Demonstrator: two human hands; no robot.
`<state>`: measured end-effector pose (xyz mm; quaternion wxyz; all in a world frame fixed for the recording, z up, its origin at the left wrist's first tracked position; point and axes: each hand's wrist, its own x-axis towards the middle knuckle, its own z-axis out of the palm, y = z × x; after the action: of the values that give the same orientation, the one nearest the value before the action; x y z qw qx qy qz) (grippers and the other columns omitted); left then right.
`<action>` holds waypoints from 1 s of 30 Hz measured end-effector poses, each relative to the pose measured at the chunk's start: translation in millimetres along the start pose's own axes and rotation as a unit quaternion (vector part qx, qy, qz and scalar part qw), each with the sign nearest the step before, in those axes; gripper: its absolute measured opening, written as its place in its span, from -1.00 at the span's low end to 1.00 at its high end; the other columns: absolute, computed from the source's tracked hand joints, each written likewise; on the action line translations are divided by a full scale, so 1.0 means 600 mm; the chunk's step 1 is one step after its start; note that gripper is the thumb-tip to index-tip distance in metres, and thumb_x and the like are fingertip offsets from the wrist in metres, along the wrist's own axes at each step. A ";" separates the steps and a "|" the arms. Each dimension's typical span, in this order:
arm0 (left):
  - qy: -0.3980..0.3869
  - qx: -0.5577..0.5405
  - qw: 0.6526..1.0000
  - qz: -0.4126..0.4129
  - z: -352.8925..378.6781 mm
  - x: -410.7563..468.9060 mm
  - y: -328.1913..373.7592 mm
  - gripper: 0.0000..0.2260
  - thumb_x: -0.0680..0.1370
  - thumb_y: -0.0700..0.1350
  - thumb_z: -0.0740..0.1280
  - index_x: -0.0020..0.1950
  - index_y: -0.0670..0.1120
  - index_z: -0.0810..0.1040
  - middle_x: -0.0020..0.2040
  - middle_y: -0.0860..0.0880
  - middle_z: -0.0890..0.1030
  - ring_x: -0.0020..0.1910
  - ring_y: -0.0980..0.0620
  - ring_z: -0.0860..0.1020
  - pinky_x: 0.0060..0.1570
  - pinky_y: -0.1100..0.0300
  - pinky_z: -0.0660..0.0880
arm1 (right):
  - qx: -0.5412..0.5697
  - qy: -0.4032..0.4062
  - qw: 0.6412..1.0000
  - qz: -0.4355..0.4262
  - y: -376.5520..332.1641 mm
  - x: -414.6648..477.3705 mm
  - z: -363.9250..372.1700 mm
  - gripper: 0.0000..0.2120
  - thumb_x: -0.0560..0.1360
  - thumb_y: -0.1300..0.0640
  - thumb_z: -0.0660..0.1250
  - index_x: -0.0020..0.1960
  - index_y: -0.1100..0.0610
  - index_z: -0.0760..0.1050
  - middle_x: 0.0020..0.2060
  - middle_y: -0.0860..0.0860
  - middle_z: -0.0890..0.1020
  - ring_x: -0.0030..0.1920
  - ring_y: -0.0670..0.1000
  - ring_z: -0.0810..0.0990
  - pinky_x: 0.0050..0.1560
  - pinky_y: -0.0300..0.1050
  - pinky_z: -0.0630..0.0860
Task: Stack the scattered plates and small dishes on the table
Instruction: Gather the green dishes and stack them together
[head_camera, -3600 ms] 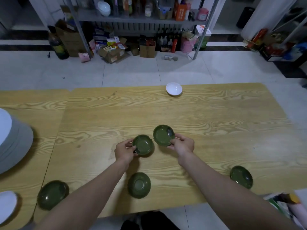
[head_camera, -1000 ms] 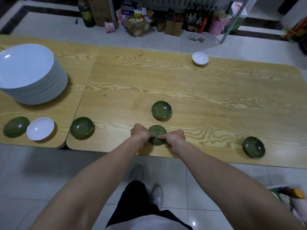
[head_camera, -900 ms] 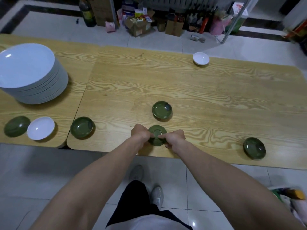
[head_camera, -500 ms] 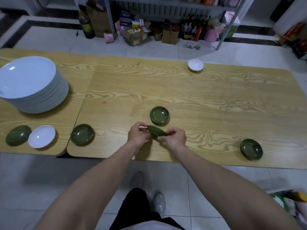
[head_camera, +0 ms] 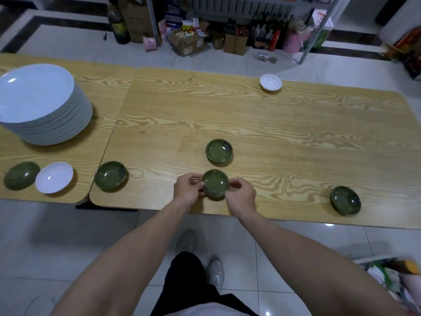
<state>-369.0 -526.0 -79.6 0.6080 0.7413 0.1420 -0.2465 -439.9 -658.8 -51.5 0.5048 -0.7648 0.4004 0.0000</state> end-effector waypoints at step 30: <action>-0.103 0.097 0.988 0.066 0.081 -0.077 0.096 -0.80 0.60 -0.21 0.30 0.19 -0.06 0.59 0.01 -0.05 0.62 -0.16 0.01 0.58 -0.11 0.12 0.50 | 0.301 0.111 0.932 0.167 -0.042 -0.019 -0.188 -0.72 0.48 0.43 0.38 0.05 0.10 0.55 0.07 0.24 0.64 -0.12 0.15 0.72 -0.39 -0.27 0.58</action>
<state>-387.4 -581.8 -13.5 0.5593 0.7751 0.0048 -0.2939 -477.7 -734.7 28.3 0.6564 -0.4945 0.5567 -0.1212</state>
